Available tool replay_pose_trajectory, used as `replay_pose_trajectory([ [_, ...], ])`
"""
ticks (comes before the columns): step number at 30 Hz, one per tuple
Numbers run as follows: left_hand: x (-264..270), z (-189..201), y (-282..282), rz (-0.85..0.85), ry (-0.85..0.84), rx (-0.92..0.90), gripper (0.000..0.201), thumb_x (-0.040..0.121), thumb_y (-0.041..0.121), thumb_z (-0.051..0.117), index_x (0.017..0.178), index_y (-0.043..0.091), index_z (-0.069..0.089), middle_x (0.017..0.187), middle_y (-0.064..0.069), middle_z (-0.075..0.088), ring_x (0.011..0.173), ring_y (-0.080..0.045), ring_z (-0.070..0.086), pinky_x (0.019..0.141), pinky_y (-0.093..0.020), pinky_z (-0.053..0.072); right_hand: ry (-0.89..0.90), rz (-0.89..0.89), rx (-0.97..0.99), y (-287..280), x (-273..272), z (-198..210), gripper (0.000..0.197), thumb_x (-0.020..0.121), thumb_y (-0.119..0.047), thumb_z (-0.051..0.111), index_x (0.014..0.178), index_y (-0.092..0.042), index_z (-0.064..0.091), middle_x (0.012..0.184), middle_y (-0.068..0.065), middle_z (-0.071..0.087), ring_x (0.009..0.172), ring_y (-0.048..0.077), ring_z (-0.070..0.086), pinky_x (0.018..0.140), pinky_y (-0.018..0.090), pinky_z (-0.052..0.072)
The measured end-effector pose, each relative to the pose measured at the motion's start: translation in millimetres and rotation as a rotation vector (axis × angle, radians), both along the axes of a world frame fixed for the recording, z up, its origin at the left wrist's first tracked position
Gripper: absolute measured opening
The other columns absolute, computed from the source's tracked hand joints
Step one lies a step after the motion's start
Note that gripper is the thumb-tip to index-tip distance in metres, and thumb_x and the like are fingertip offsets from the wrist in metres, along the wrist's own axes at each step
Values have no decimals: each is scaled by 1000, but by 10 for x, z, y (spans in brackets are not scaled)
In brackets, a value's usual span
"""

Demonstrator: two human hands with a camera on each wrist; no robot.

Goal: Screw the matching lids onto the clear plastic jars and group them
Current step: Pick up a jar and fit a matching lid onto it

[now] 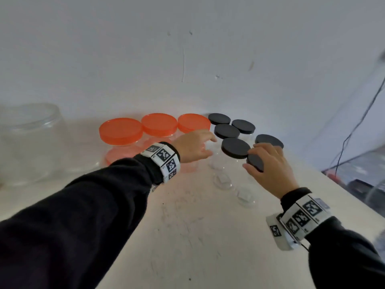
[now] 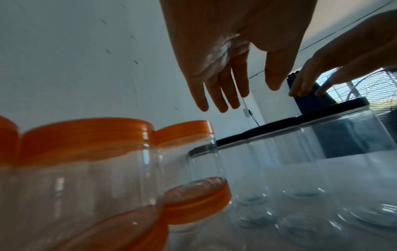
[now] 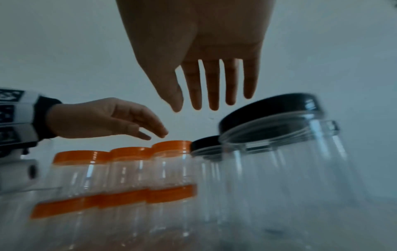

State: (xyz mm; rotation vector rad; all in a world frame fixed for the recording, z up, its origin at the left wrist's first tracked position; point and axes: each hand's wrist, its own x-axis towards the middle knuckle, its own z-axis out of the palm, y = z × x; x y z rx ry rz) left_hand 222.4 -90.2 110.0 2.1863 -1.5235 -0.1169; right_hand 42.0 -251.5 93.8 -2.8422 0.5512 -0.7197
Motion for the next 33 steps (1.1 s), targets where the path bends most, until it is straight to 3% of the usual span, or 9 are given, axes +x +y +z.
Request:
replay_pose_trajectory([
  [2, -48, -95, -99, -18, -21, 4, 43, 86, 29, 60, 125, 12, 52, 128, -2, 50, 114, -21, 50, 100, -38, 38, 169, -48, -27, -122, -48, -68, 53, 83, -43, 63, 129, -21, 49, 140, -1, 39, 129, 24, 29, 99, 40, 34],
  [5, -128, -142, -246, -17, -98, 1, 50, 88, 29, 61, 132, 12, 45, 137, 0, 43, 124, -15, 42, 88, -8, 21, 194, 14, -59, -243, -73, -228, 61, 82, -40, 65, 136, -20, 44, 141, 2, 39, 129, 28, 30, 103, 47, 35],
  [6, -155, -149, -302, -14, -111, -6, 54, 88, 28, 62, 135, 12, 43, 139, 1, 41, 126, -14, 39, 84, -6, 20, 153, 47, -77, -281, -72, -286, 60, 80, -35, 68, 134, -18, 46, 138, 4, 43, 127, 30, 33, 99, 50, 40],
  [10, -254, -194, -514, 0, -30, 4, 70, 85, 32, 65, 143, 16, 30, 148, 0, 32, 134, -15, 32, 106, -29, 31, 5, 185, -147, -461, -99, -412, 57, 72, -26, 75, 124, -16, 54, 128, 6, 52, 116, 27, 37, 80, 51, 50],
  [16, -372, -283, -886, 27, -159, 55, 73, 80, 39, 69, 141, 18, 35, 138, 0, 39, 125, -18, 33, 99, -41, 38, 5, 498, -70, -972, -158, -361, 55, 74, -37, 65, 126, -30, 45, 133, -7, 47, 118, 18, 34, 88, 40, 46],
  [19, -379, -317, -1007, 103, -235, 31, 68, 75, 39, 73, 134, 21, 44, 128, -1, 40, 114, -21, 34, 89, -43, 42, 20, 607, -83, -1128, -158, -361, 59, 73, -44, 59, 128, -32, 41, 135, -9, 43, 119, 17, 32, 92, 34, 40],
  [22, -387, -377, -1076, 147, -178, -19, 64, 72, 33, 77, 128, 21, 49, 127, -2, 39, 116, -22, 31, 92, -45, 41, 63, 696, -99, -1255, -134, -371, 77, 66, -42, 70, 134, -30, 36, 138, -9, 38, 121, 17, 29, 96, 33, 33],
  [26, -418, -474, -1112, 148, -130, -99, 65, 69, 25, 80, 126, 17, 51, 130, -3, 40, 120, -23, 30, 98, -29, 28, 104, 809, -122, -1403, -56, -392, 97, 59, -36, 84, 141, -21, 35, 140, -8, 33, 121, 18, 27, 100, 34, 29],
  [33, -383, -568, -810, 212, -148, -183, 63, 68, 28, 79, 125, 18, 54, 127, -1, 47, 118, -22, 39, 102, -34, 31, 49, 959, -118, -1463, 117, -424, 95, 62, -39, 79, 142, -22, 32, 141, -9, 32, 122, 19, 29, 100, 35, 26],
])
